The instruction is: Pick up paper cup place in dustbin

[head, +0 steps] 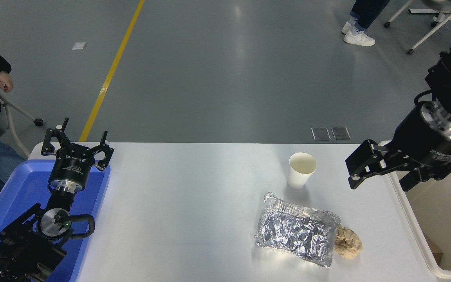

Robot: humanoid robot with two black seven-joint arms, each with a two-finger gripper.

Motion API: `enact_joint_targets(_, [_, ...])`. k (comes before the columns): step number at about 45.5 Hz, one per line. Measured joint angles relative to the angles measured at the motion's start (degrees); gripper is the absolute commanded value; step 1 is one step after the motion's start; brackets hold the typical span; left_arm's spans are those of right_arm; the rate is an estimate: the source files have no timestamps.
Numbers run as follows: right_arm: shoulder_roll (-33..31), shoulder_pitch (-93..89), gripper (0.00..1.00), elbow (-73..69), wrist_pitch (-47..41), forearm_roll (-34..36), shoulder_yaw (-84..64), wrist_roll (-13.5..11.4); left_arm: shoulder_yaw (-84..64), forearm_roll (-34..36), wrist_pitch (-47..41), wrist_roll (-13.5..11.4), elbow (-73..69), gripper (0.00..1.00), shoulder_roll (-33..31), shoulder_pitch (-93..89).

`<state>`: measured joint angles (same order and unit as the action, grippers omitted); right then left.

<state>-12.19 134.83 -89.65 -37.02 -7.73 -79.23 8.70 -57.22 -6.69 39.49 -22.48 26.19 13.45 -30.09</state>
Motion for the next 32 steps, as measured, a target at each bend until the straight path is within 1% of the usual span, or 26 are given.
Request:
enact_joint_targets(10, [4.5, -15.2, 1.00, 15.2, 10.3, 0.2, 3.2, -0.5, 0.0, 0.0, 0.0, 0.0, 0.0, 1.00, 0.0, -0.1])
enact_joint_targets(16, [6.4, -24.4, 1.00, 24.2, 14.7, 0.2, 5.6, -1.9, 0.0, 0.0, 0.0, 0.0, 0.0, 1.00, -0.1, -0.1])
enact_joint_targets(23, [7.7, -35.5, 1.00, 33.9, 19.6, 0.0, 9.8, -4.2, 0.1, 0.0, 0.0, 0.0, 0.0, 1.00, -0.1, -0.1])
enact_joint_targets(29, [8.1, -41.8, 0.98, 39.1, 21.9, -0.4, 11.8, -5.2, 0.1, 0.0, 0.1, 0.0, 0.0, 1.00, -0.1, -0.1])
enact_joint_targets(32, [8.2, -44.4, 0.94, 41.4, 23.0, -0.6, 12.4, -5.5, 0.1, 0.0, 0.1, 0.0, 0.0, 1.00, -0.1, -0.1])
